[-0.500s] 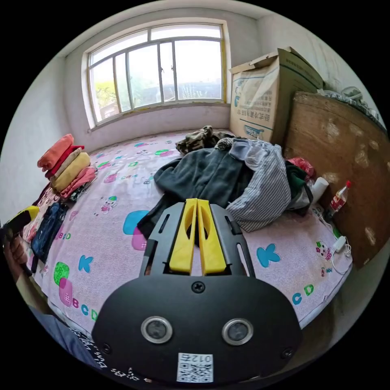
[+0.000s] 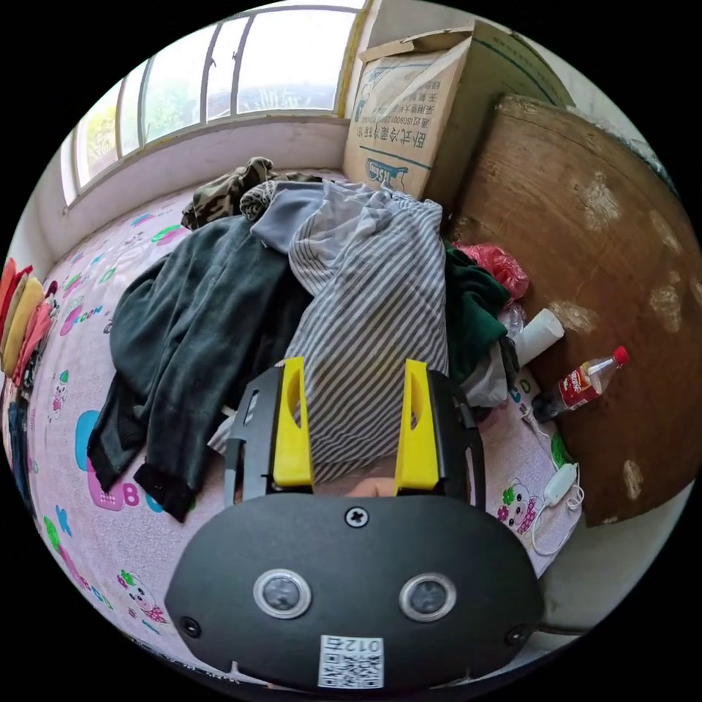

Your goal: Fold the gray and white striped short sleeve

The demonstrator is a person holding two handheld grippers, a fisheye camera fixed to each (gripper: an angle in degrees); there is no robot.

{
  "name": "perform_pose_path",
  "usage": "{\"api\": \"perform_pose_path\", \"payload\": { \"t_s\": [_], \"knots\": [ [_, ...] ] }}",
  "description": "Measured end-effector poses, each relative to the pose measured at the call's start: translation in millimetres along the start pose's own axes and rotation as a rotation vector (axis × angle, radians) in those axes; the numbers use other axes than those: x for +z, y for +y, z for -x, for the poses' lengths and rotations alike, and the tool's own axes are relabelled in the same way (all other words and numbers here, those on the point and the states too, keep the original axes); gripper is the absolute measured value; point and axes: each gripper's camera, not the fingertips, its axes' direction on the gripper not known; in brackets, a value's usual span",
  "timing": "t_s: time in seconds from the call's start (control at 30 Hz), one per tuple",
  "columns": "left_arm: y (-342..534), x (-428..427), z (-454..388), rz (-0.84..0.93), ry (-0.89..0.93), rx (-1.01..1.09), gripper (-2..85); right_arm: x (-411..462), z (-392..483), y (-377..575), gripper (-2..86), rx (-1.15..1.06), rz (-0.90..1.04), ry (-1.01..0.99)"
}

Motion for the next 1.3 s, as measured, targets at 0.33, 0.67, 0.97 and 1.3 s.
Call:
{"api": "perform_pose_path", "payload": {
  "t_s": [0.33,0.67,0.97,1.3],
  "knots": [
    [-73.5,55.6,-30.9,0.028,0.063,0.088,5.0,-52.4,-175.0,19.4,3.3,0.139,-0.1,-0.225],
    [-179.8,158.0,-66.9,0.154,0.345,0.266,18.1,-137.1,-313.6,42.7,1.9,0.197,-0.132,-0.738],
    [-182.4,213.1,-25.2,0.337,0.876,0.052,21.3,-163.4,-361.4,105.0,1.6,0.194,-0.081,-0.965],
    [-168.5,206.3,27.4,0.375,0.992,-0.065,18.4,-187.2,-385.2,123.9,1.6,0.224,-0.062,-1.087]
  ]
}}
